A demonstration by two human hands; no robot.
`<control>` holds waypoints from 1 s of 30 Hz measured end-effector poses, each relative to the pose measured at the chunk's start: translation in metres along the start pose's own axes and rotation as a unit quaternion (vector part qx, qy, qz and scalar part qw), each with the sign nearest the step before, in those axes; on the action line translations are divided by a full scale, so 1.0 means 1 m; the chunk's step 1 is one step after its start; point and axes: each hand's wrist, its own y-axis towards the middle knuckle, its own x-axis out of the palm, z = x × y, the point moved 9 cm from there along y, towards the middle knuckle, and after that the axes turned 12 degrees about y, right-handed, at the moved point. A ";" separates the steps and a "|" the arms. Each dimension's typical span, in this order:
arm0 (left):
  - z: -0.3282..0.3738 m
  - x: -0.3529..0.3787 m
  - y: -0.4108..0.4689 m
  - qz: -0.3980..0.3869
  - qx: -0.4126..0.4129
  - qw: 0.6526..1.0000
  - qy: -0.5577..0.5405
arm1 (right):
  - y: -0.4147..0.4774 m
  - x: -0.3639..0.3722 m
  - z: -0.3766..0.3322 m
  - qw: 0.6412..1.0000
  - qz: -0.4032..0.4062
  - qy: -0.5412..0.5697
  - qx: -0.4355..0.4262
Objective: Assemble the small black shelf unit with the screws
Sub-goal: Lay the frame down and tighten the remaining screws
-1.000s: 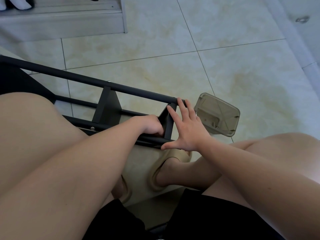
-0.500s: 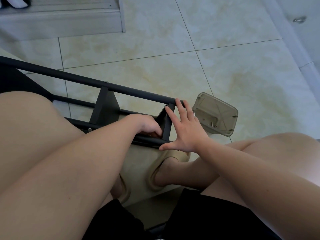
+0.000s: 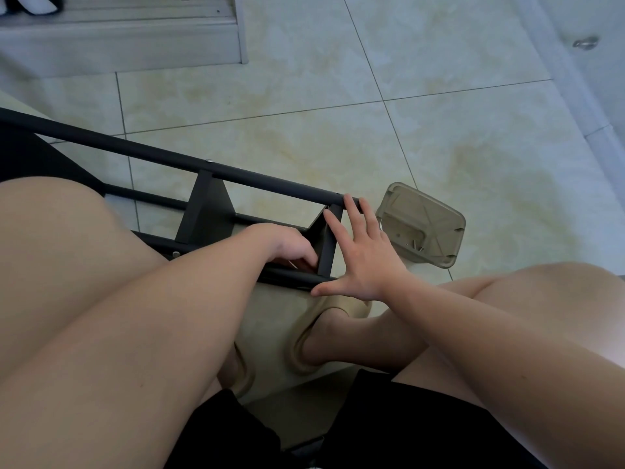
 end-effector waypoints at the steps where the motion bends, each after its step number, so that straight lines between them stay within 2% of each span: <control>1: 0.001 -0.001 0.000 0.008 0.007 1.000 0.006 | 0.000 0.000 0.000 1.000 0.000 0.000 0.000; 7: 0.003 -0.004 0.000 0.024 0.020 0.999 0.021 | 0.000 0.001 0.000 1.000 -0.001 0.004 0.001; 14: 0.006 0.007 -0.003 -0.031 0.024 0.999 -0.026 | -0.001 0.002 -0.001 1.000 0.002 0.007 -0.001; 20: 0.007 0.003 -0.001 -0.006 0.030 0.999 0.027 | -0.002 0.002 -0.001 1.000 0.001 0.011 0.000; 30: 0.003 0.010 0.000 -0.038 0.010 0.999 -0.021 | -0.002 0.003 -0.001 1.000 -0.001 0.009 0.001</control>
